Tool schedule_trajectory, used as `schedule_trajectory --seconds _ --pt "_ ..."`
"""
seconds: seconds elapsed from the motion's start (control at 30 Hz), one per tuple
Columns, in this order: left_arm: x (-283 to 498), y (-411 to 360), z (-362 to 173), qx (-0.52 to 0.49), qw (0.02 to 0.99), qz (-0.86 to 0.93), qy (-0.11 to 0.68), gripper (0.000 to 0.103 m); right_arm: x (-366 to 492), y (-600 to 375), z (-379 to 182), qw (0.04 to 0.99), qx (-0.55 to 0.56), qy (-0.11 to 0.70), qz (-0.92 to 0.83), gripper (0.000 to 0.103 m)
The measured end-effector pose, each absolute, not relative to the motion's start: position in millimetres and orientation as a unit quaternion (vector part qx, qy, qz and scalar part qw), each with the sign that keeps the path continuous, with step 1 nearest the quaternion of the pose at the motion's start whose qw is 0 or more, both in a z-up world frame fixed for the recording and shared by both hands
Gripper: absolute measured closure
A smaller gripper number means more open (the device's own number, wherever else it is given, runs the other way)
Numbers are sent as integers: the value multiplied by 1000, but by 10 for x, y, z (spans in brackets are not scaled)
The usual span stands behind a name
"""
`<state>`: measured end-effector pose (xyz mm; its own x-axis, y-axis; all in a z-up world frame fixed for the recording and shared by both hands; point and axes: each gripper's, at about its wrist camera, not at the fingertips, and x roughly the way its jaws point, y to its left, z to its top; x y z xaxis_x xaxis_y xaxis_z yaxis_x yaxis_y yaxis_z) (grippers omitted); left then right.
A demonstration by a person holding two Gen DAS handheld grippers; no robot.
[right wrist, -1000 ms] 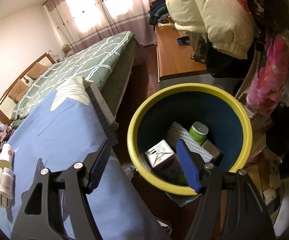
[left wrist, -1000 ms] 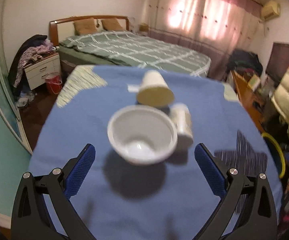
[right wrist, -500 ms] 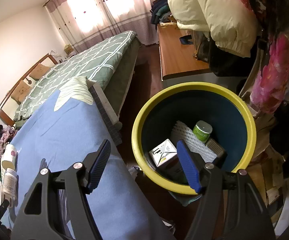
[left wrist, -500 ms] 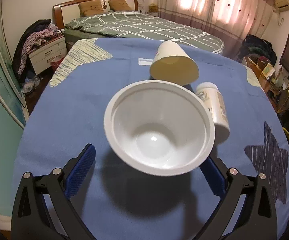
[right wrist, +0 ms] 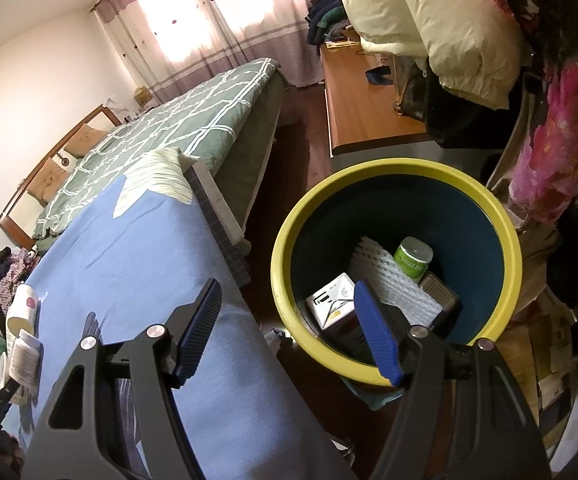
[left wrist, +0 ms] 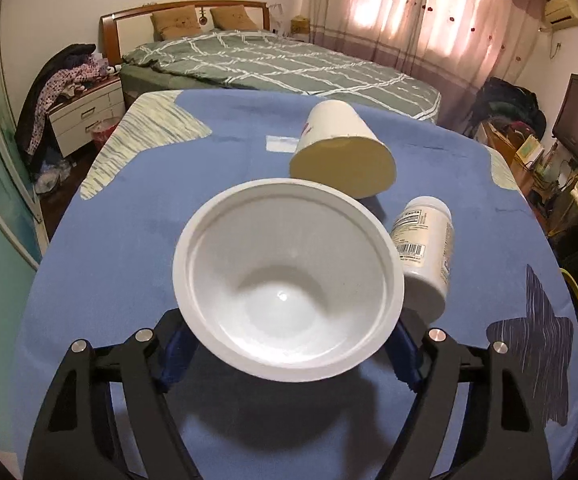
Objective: Collect trash
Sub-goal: 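Grasp the white plastic bowl by its rim with the left gripper, then carry the white bowl over the bin and drop it with the left gripper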
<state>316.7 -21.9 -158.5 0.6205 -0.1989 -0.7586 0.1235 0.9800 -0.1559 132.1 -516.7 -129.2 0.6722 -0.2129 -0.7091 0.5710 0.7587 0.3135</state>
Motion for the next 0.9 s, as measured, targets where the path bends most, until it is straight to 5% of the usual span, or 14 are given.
schedule_trajectory --seconds 0.5,0.9 --pt "2362 -794 -742 -1 928 -139 345 25 1062 -5319 -1221 879 274 319 -224 38" --pt "2011 -2461 -479 45 893 -287 343 25 542 -5783 -1219 874 284 298 -258 38"
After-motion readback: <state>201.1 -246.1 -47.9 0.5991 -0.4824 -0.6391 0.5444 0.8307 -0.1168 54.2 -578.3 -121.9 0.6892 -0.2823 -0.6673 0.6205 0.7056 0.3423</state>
